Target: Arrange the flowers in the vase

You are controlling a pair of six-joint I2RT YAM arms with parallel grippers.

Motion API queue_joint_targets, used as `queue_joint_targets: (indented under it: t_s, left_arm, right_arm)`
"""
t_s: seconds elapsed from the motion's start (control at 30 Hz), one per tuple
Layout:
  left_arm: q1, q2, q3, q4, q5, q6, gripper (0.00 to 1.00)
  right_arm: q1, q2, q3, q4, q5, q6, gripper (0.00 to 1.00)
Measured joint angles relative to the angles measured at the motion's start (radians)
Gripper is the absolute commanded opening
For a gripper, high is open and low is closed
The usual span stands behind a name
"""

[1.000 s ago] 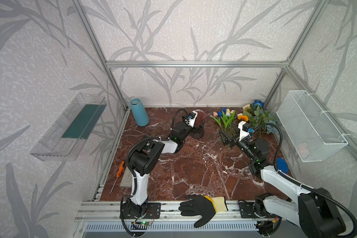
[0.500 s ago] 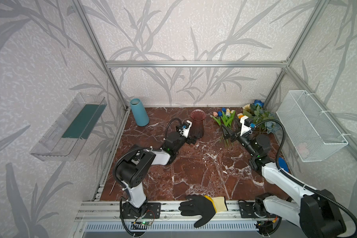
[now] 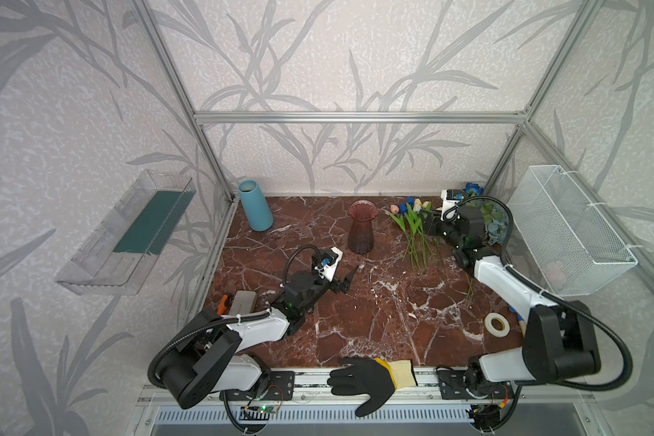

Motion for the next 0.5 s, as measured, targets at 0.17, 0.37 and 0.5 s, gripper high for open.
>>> queue_joint_targets:
  t_s: [0.17, 0.37, 0.5]
  left_arm:
    - [-0.042, 0.015, -0.066, 0.001, -0.006, 0.025, 0.93]
    - [-0.142, 0.016, -0.076, 0.03, -0.066, 0.042, 0.94]
    - [-0.174, 0.018, -0.084, 0.064, -0.075, 0.05, 0.94]
  right_arm:
    - [-0.01, 0.191, 0.193, -0.23, 0.001, 0.004, 0.34]
    - [-0.009, 0.337, 0.322, -0.399, -0.001, -0.006, 0.32]
    - [-0.009, 0.412, 0.401, -0.493, 0.006, -0.017, 0.28]
